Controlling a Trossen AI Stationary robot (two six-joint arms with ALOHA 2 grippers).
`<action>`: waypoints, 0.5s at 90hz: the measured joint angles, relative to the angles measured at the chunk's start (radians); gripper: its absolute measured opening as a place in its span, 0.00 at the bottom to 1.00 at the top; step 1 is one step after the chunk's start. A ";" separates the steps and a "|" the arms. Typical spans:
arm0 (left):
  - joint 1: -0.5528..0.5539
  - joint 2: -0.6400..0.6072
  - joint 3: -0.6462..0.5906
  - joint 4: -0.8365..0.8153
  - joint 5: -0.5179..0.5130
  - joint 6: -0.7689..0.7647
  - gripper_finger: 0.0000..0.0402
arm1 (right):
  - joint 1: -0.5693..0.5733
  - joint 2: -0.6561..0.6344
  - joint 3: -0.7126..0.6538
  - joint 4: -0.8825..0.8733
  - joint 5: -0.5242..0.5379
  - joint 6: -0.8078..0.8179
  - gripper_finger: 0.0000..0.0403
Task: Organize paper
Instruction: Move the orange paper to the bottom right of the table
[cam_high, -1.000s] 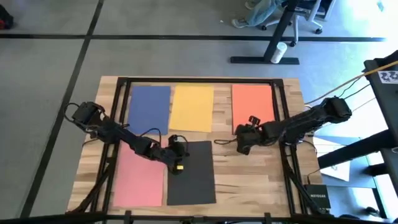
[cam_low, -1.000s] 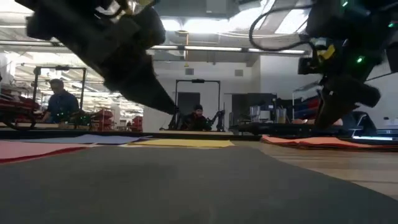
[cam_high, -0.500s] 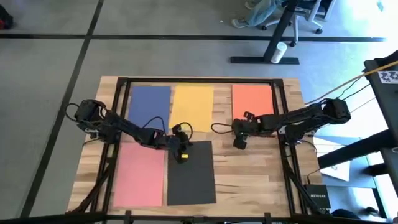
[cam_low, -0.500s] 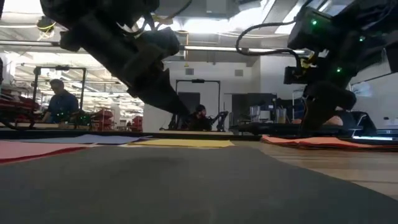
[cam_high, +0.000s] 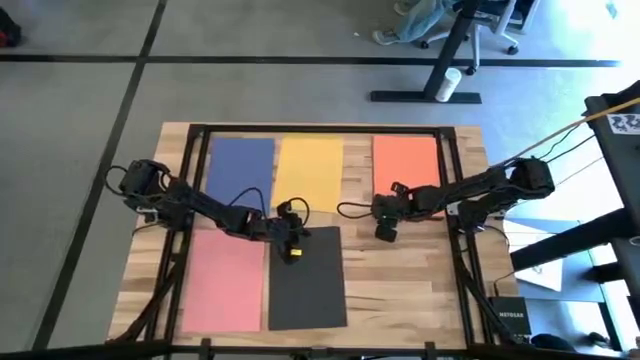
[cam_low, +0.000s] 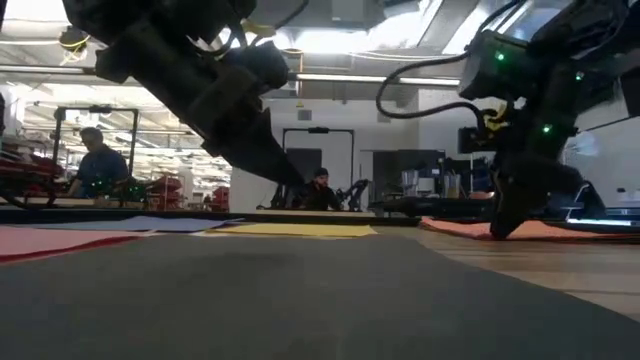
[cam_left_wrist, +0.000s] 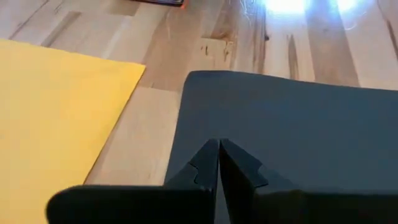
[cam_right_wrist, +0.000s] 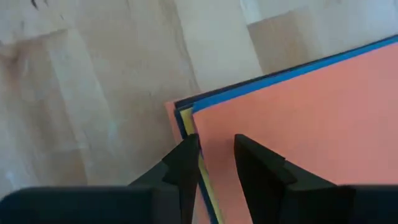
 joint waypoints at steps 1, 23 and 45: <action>0.000 0.000 0.000 0.000 0.000 0.000 0.00 | 0.000 0.000 0.000 0.002 0.000 0.000 0.18; 0.002 0.000 0.000 0.002 0.000 -0.001 0.00 | 0.000 0.000 0.000 0.008 0.001 0.007 0.02; 0.002 0.000 0.000 0.000 0.000 -0.002 0.00 | 0.009 -0.011 0.049 -0.077 -0.037 0.048 0.01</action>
